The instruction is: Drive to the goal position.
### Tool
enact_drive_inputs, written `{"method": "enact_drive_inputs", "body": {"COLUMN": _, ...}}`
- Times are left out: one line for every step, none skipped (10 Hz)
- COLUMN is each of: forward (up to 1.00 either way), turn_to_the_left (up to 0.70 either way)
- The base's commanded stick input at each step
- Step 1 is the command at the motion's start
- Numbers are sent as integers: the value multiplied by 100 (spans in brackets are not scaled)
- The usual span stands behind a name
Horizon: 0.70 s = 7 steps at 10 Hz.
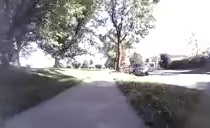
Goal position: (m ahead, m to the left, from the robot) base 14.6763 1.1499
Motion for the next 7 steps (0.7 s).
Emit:
{"method": "enact_drive_inputs", "body": {"forward": 100, "turn_to_the_left": 2}}
{"method": "enact_drive_inputs", "body": {"forward": 100, "turn_to_the_left": 2}}
{"method": "enact_drive_inputs", "body": {"forward": 100, "turn_to_the_left": 1}}
{"method": "enact_drive_inputs", "body": {"forward": 100, "turn_to_the_left": 0}}
{"method": "enact_drive_inputs", "body": {"forward": 100, "turn_to_the_left": 0}}
{"method": "enact_drive_inputs", "body": {"forward": 100, "turn_to_the_left": 0}}
{"method": "enact_drive_inputs", "body": {"forward": 100, "turn_to_the_left": 2}}
